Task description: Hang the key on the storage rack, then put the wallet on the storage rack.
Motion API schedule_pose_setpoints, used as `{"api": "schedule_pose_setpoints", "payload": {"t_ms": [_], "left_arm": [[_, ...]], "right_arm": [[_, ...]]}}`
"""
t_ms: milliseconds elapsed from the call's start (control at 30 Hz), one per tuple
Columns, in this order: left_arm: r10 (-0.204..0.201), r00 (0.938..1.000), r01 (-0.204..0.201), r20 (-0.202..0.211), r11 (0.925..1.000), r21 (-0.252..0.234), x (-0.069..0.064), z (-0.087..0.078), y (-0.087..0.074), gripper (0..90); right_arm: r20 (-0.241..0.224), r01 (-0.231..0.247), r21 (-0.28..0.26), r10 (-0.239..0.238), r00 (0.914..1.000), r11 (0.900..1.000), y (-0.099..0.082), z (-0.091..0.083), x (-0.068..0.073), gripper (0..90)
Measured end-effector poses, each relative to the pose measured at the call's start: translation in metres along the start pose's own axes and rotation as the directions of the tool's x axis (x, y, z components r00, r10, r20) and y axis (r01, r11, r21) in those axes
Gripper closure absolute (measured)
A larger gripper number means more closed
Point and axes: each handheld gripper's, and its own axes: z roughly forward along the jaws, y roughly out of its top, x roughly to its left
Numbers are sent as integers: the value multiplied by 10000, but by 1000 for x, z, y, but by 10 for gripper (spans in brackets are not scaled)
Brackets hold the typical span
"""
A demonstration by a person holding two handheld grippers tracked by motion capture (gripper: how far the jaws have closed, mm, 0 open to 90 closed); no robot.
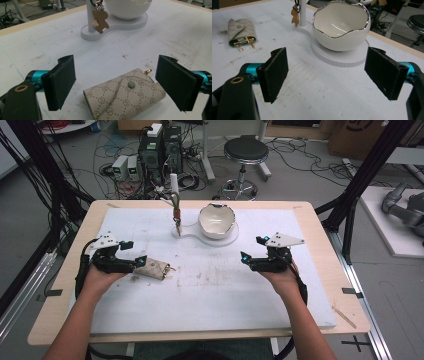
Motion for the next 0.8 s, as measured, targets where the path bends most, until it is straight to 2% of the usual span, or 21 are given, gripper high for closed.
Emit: {"api": "schedule_pose_setpoints", "payload": {"t_ms": [267, 433, 800], "left_arm": [[7, 10000, -7, -15, 10000, -44, -1, -6, -1, 163], [-21, 9999, 20, -112, 10000, -50, 0, -15, -7, 163], [-56, 9994, 53, -333, 9999, -101, 1, -28, -12, 163]], "right_arm": [[100, -240, -88, 240, 9997, 9997, -1, 2, -4, 192], [89, -417, -83, 417, 9991, 9991, 0, 5, -7, 192], [-164, -195, -190, 192, 9997, 9996, 11, 15, 1, 192]]}}
